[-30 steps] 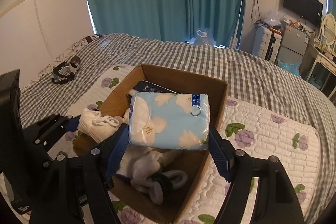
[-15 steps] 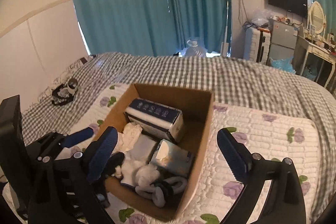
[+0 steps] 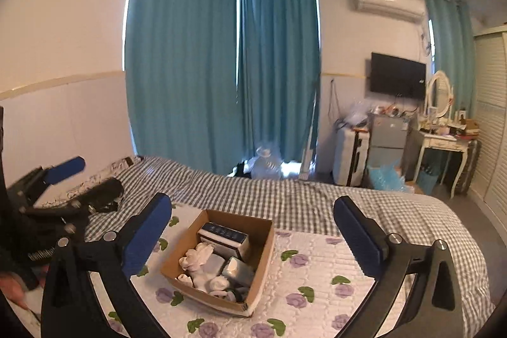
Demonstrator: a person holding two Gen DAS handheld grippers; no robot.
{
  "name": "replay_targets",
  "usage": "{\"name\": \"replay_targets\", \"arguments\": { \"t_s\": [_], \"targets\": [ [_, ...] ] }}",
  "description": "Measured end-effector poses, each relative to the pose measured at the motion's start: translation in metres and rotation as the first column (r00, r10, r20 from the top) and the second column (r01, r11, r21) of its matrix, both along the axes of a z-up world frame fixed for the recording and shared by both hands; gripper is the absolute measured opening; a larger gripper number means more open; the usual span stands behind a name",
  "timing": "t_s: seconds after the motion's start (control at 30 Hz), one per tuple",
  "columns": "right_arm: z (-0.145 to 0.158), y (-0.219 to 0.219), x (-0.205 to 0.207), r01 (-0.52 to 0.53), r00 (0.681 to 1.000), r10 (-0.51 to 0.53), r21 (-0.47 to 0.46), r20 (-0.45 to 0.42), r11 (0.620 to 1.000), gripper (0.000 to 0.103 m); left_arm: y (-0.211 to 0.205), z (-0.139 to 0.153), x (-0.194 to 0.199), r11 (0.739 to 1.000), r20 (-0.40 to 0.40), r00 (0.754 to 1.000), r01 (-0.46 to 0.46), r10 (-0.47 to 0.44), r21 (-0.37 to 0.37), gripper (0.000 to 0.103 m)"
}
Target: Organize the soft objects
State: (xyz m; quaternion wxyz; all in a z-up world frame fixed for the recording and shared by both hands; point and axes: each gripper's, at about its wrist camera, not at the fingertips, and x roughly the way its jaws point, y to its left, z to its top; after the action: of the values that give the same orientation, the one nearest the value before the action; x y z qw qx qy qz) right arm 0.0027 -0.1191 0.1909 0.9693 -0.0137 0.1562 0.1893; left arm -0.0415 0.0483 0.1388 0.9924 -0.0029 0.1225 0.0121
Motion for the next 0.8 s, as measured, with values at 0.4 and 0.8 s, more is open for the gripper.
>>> {"name": "replay_targets", "arguments": {
  "t_s": [0.4, 0.8],
  "targets": [
    [-0.052, -0.041, -0.03, 0.096, 0.992, -0.104, 0.105, 0.078, 0.99, 0.103, -0.01, -0.065, -0.021, 0.999, 0.036, 0.998, -0.042, 0.042, 0.006, 0.093],
    [-0.121, -0.054, -0.007, 0.148, 0.989, -0.147, 0.098, -0.019, 0.984, 0.103, -0.016, -0.119, -0.007, 0.999, -0.054, 0.998, -0.037, 0.038, 0.027, 0.093]
  ]
}}
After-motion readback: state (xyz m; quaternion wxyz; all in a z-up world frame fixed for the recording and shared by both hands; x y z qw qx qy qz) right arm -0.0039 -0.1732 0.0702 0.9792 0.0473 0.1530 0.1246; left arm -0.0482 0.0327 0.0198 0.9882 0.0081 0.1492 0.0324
